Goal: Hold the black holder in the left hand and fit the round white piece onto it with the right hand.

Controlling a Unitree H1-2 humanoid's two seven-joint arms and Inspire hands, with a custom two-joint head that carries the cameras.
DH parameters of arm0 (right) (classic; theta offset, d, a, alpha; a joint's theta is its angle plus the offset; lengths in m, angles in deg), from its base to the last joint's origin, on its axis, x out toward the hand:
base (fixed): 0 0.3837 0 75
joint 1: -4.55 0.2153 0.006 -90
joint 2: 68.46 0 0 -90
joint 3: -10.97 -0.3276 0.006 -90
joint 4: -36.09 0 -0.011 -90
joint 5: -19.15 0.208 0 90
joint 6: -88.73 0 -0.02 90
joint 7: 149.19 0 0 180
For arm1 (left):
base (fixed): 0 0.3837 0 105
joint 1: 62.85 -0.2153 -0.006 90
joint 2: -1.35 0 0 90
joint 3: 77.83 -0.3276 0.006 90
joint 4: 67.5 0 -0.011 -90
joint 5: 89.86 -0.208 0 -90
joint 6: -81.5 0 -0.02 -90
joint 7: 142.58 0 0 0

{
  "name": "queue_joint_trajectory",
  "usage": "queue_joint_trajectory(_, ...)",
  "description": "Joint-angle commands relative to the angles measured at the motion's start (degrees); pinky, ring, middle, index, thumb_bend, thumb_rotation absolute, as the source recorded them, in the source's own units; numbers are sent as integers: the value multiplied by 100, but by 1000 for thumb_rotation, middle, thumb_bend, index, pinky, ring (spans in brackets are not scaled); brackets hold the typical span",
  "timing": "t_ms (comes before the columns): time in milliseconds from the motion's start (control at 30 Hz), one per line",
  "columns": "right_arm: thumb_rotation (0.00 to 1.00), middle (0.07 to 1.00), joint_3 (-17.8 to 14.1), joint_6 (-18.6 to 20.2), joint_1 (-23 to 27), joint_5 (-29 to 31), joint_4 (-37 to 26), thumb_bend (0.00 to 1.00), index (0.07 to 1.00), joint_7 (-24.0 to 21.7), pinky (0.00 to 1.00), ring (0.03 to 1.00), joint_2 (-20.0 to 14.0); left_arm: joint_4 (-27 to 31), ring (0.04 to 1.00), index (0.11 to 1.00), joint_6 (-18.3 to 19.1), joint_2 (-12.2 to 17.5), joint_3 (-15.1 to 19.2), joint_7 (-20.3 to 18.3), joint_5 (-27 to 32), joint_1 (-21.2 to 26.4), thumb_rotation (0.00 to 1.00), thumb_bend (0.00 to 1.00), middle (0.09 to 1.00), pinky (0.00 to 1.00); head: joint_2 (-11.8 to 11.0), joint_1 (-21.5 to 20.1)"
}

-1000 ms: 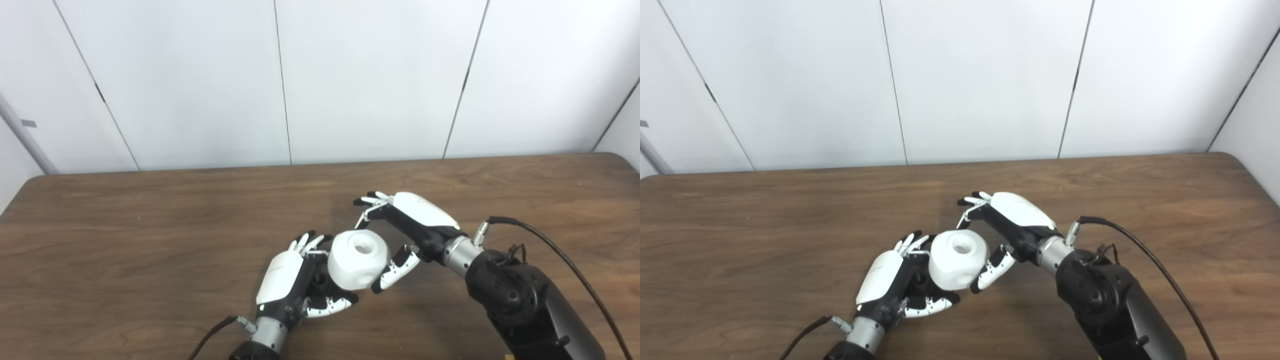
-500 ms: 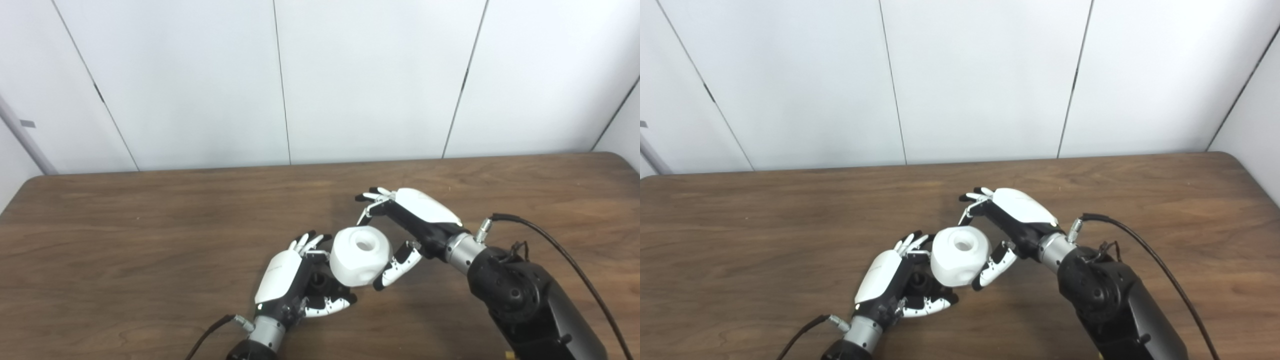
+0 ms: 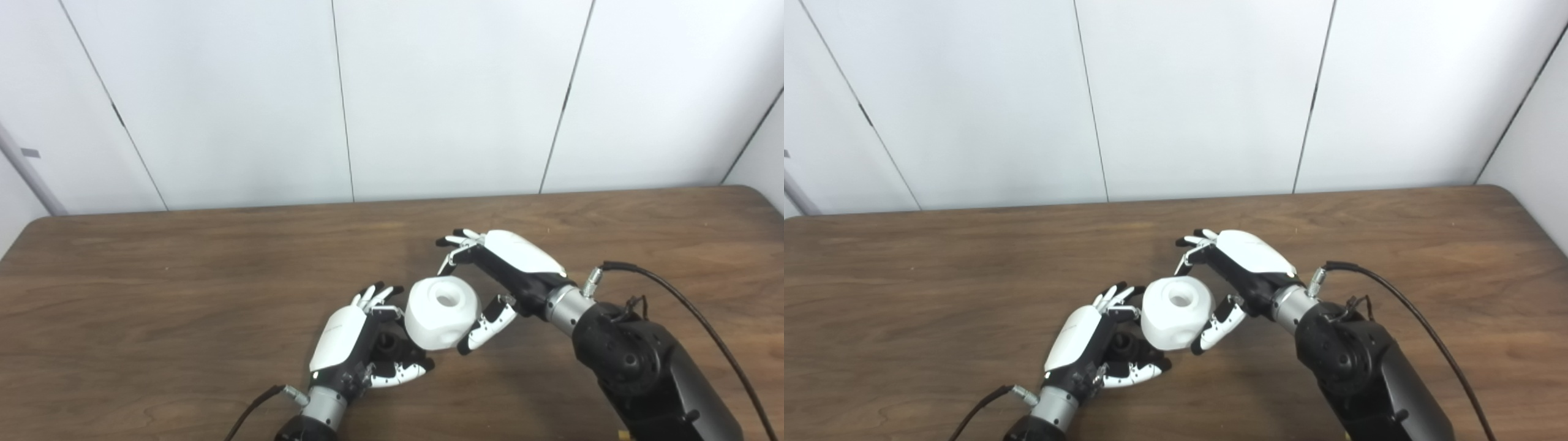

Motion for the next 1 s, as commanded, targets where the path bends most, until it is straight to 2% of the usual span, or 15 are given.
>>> queue_joint_trajectory(0, 126, 916, -80, -144, 240, 4, -169, 515, 479, 99, 996, 986, 7, -59, 1000, 479, 128, 116, 107, -23, 34, -24, 44, 521, 921, 1000, 1, -6)
queue_joint_trajectory(600, 126, 916, -96, -163, 254, 11, -156, 515, 479, 142, 989, 983, 41, -59, 1000, 479, 142, 129, 154, -33, 43, -23, 44, 521, 915, 1000, -29, -11)
queue_joint_trajectory(967, 127, 914, -19, -204, 363, -4, -137, 515, 477, 137, 986, 985, 199, -164, 1000, 479, 111, 101, 140, 23, 30, 1, 45, 521, 917, 1000, -27, 22)
